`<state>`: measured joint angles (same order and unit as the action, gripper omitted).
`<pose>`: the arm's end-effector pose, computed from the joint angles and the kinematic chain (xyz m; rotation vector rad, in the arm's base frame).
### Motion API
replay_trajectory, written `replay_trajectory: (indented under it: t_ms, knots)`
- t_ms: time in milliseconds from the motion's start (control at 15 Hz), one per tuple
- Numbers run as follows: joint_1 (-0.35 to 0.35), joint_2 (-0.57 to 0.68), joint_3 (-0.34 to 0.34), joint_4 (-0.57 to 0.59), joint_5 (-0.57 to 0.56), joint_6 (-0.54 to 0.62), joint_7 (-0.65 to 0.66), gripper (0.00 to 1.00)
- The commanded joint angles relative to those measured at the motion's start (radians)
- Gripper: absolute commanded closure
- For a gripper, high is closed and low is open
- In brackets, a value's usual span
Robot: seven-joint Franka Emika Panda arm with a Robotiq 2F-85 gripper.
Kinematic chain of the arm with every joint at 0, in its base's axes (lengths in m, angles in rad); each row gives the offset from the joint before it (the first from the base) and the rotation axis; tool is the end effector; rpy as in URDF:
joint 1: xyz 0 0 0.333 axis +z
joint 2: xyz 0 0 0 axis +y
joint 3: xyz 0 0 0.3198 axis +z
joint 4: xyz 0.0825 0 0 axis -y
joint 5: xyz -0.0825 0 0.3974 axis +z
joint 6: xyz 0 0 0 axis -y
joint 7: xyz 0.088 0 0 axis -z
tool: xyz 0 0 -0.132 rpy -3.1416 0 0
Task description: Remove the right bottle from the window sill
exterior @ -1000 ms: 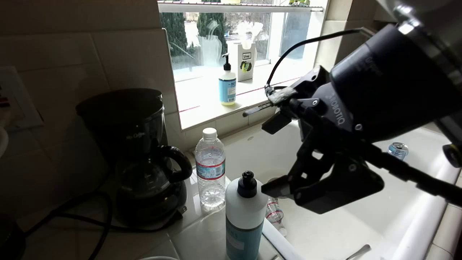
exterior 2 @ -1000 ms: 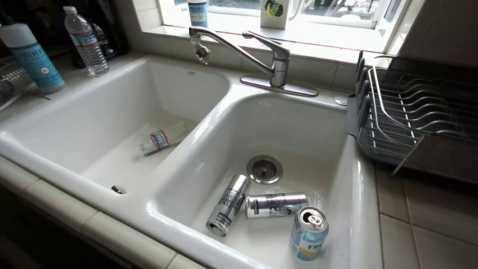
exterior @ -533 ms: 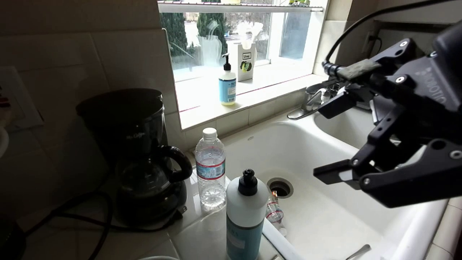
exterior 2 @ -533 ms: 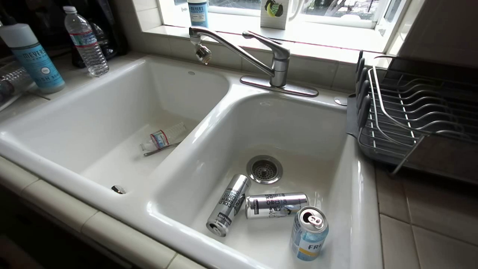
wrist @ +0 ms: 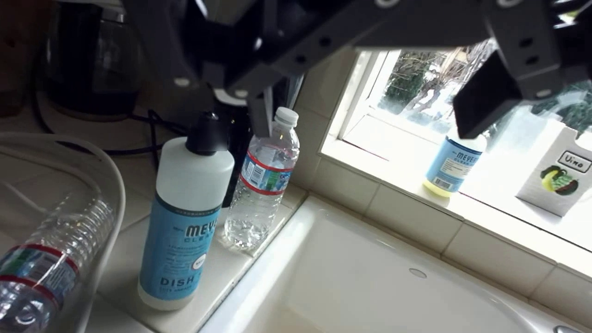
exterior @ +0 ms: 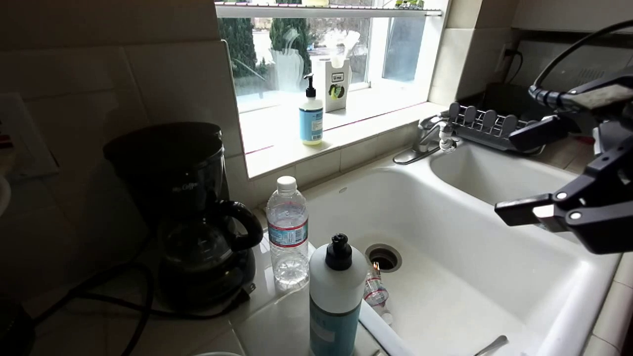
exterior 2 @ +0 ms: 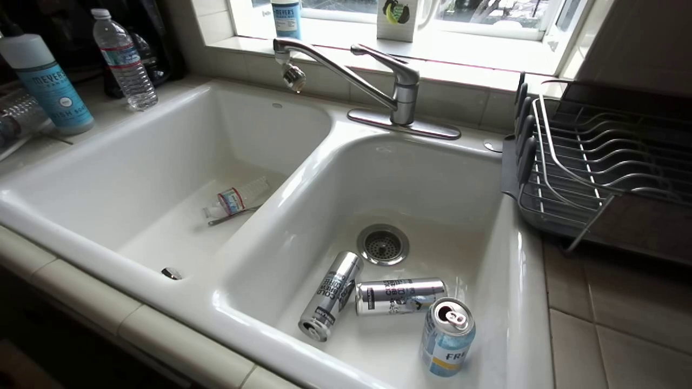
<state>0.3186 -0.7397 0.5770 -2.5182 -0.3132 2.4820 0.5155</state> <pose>0.2535 0.3477 0.5310 2.6247 0.7635 1.2099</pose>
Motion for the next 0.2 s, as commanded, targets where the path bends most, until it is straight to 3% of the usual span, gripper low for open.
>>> replay_trajectory:
  t_ms: [0, 133]
  knots:
    - [-0.029, -0.012, 0.026, 0.002, 0.038, 0.005, -0.027, 0.00]
    - [-0.033, -0.007, 0.029, 0.006, 0.038, 0.005, -0.027, 0.00]
